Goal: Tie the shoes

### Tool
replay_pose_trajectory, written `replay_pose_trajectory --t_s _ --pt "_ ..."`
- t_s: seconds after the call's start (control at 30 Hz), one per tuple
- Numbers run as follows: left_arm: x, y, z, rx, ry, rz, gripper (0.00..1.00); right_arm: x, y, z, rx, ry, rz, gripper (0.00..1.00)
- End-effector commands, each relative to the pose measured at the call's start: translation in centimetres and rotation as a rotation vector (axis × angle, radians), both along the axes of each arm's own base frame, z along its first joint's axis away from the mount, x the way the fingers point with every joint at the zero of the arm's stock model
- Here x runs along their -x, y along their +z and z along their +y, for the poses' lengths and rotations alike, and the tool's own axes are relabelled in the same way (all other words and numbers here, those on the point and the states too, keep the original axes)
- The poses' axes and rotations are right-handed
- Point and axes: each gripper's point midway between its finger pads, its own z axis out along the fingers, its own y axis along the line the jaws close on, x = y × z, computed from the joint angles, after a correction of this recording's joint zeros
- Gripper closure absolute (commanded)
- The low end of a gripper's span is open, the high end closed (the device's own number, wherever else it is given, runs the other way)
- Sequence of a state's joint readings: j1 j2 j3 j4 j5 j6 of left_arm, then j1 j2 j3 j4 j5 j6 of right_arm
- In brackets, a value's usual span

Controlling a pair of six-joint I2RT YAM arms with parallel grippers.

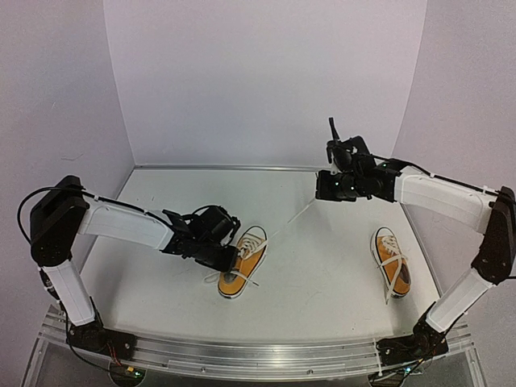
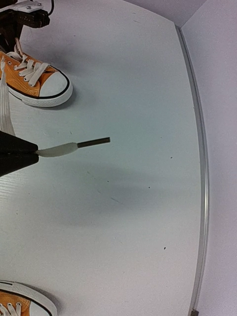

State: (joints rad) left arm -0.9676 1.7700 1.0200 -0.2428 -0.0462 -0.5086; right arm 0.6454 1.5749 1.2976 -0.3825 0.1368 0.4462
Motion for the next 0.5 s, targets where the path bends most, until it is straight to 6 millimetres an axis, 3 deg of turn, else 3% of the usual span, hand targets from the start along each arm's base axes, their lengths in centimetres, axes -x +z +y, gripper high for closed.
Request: replay_pose_trajectory --t_s 0.0,0.2,0.23,0.33,0.47 --pt "-1.4 4.1 -6.0 0.190 0.056 -0.082 1.00 -0.3 3.7 -1.5 -0.016 -0.011 -0.071 1.00" --pt "-1.8 4.6 -6.5 0.209 0.072 -0.081 1.00 0.0 3.6 -2.0 -0.014 -0.012 -0.066 1.00" --pt "-1.7 4.5 -6.6 0.204 0.066 -0.078 0.96 0.0 3.5 -2.0 -0.015 -0.012 -0.063 1.00" --pt "-1.4 5.3 -6.5 0.197 0.017 -0.098 0.63 0.2 3.1 -1.9 -0.018 -0.004 -0.050 1.00" --pt "-0.8 7.6 -4.8 0.145 -0.074 -0.182 0.44 0.4 2.5 -1.7 -0.020 0.005 -0.035 1.00"
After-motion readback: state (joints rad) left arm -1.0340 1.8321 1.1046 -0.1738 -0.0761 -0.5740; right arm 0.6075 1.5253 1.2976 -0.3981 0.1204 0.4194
